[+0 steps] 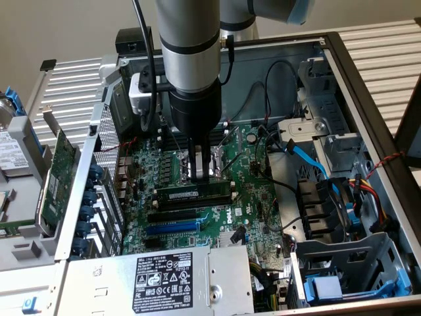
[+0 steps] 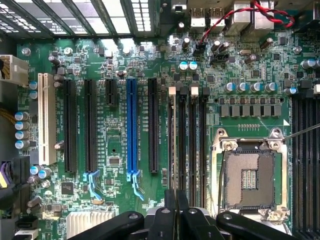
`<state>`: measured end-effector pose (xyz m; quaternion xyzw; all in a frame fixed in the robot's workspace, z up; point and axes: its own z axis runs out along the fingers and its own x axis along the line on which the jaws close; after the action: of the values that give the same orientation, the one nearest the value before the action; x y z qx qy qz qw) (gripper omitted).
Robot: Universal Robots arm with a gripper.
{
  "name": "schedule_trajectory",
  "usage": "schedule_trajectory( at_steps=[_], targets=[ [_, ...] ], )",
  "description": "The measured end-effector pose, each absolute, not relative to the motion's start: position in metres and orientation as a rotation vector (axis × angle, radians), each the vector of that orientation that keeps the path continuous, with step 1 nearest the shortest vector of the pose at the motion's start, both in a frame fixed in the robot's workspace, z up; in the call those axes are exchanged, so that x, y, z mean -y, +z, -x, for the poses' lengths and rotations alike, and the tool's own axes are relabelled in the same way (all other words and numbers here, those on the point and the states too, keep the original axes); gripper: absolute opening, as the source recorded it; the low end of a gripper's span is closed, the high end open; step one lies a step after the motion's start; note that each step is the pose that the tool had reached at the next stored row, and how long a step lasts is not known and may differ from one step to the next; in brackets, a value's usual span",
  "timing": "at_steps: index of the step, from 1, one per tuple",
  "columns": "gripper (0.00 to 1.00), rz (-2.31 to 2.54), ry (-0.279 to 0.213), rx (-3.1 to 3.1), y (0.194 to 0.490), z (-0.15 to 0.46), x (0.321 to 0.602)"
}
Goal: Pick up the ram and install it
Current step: 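Insert the ram into the slot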
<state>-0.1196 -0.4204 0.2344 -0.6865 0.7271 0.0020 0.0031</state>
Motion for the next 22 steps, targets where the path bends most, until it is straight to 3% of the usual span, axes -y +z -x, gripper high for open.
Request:
schedule_trajectory(
  at_steps=[22],
  targets=[
    [0.12,2.153,0.006,-2.279,0.2318,0.1211,0.4184]
  ],
)
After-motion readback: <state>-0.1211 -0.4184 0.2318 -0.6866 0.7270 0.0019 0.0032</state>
